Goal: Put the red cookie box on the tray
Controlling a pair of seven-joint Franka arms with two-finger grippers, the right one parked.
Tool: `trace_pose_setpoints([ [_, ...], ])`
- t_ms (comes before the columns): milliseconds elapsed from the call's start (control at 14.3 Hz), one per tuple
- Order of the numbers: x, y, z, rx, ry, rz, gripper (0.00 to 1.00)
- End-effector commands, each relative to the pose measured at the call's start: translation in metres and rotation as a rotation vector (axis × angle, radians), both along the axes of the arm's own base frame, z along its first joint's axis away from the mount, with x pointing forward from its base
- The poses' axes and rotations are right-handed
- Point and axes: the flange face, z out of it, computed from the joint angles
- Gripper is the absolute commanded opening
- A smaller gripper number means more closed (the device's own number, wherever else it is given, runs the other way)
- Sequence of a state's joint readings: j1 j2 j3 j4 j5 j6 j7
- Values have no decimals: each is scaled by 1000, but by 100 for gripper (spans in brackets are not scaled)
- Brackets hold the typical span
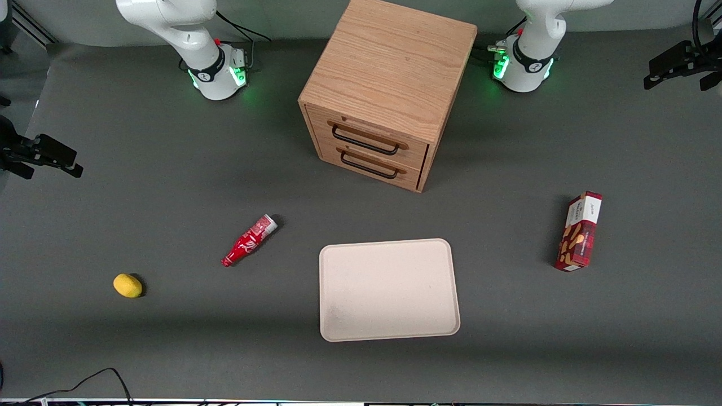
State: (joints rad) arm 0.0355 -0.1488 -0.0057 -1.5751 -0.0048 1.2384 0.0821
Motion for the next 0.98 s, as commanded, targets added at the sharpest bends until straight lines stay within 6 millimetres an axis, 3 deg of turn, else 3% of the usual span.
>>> trace_pose_setpoints([
  [0,0,-7,4,20,-8,2,100],
  [907,-2,-1,1,17,18,11,100],
])
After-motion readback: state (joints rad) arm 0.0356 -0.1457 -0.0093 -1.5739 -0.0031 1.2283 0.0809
